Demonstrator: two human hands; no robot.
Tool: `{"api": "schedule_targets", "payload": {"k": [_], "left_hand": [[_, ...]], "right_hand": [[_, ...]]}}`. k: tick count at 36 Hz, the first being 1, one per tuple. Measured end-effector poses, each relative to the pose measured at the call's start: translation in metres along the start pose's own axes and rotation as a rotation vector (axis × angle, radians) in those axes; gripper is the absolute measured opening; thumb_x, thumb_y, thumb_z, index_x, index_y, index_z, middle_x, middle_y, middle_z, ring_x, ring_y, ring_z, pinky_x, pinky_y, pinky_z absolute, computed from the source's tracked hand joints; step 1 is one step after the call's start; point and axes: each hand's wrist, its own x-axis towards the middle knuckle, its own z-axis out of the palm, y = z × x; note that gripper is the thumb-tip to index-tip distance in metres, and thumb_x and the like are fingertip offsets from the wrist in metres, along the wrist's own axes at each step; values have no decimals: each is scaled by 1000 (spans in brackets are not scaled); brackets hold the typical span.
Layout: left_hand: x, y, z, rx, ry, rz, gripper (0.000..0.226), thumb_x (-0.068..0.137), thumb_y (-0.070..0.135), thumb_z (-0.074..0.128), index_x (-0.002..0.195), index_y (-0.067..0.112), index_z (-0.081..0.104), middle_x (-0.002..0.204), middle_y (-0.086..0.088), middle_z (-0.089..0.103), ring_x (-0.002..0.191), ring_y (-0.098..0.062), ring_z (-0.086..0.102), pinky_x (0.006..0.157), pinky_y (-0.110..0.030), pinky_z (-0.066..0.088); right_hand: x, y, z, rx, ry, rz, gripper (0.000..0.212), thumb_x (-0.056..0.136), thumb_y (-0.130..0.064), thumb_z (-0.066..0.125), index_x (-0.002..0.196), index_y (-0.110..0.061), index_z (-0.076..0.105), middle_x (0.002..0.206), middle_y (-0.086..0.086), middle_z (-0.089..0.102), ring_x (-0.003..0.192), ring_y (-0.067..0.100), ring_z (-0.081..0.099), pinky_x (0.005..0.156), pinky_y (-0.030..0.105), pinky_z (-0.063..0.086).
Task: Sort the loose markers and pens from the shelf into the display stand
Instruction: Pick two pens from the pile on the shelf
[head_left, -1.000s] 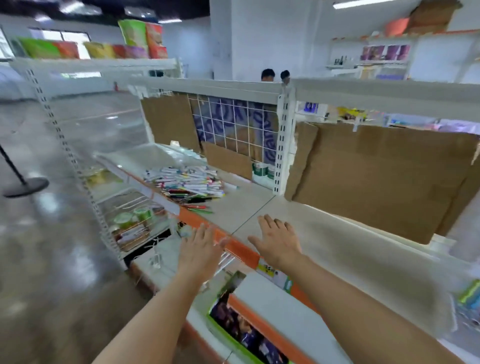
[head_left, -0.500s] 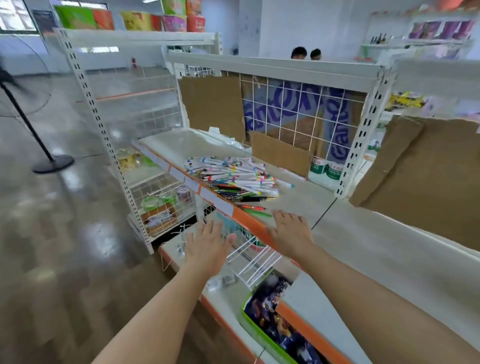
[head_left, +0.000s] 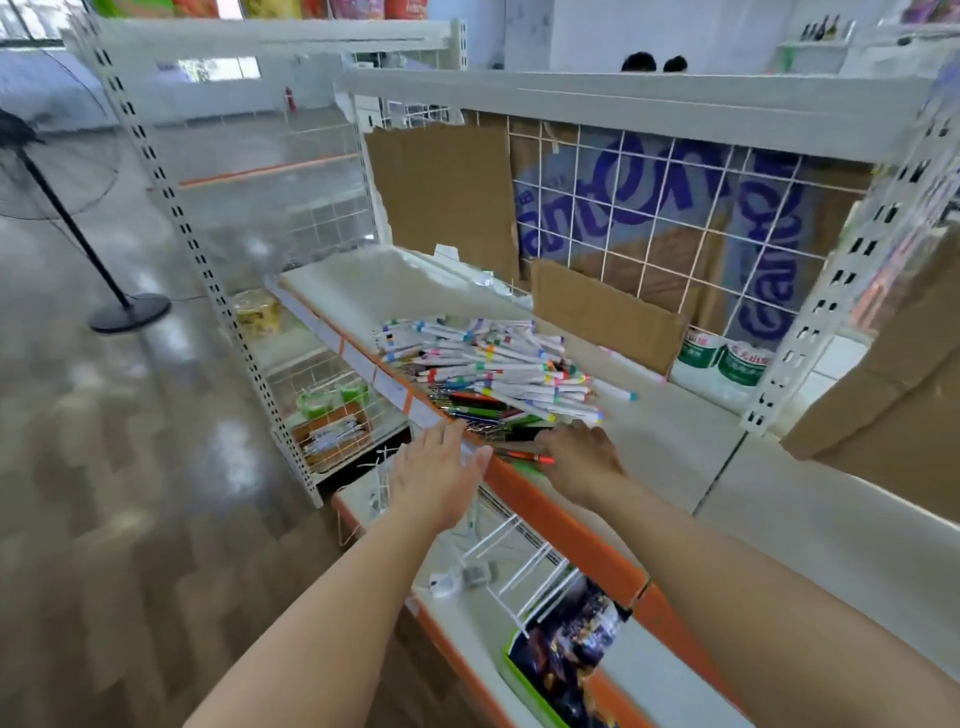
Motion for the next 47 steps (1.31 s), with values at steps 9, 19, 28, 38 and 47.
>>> {"api": "schedule_targets", "payload": {"k": [9,19,28,38,47], "left_hand": [[40,17,6,-33,156,156,35,100,20,38,133,13,46,127,-6,51,117,-25,46,96,-36,39],[68,31,10,229,18,396,27,92,30,51,113,21,65,117,-1,55,114,-23,43,93,-34,37],[87,43,-5,133,54,466,25,95,31,50,110,21,66,110,-3,60,112,-24,48,87,-34,39],[94,61,-8,-420,36,361,19,90,23,59,103,16,72,96,-8,68,92,-26,59,68,-32,41],[82,81,6,-456,83,424,20,94,24,54,90,13,70,86,-10,62,81,-30,55,55,-32,24]], "right_hand": [[21,1,-3,68,-106,-44,11,88,-24,57,95,-19,52,110,8,60,104,30,55,72,29,33],[23,-4,-11,21,-51,-90,11,87,-18,49,93,-22,56,106,6,65,101,30,59,67,29,31],[35,15,-42,368,-89,127,17,81,-32,62,70,-22,55,82,-2,60,81,19,55,62,30,39],[14,12,-46,1313,356,425,16,82,7,60,75,-7,63,64,5,53,54,10,44,49,16,36],[-23,22,-26,747,645,684,14,95,-14,50,82,-11,46,74,10,54,70,33,52,56,32,30]]}}
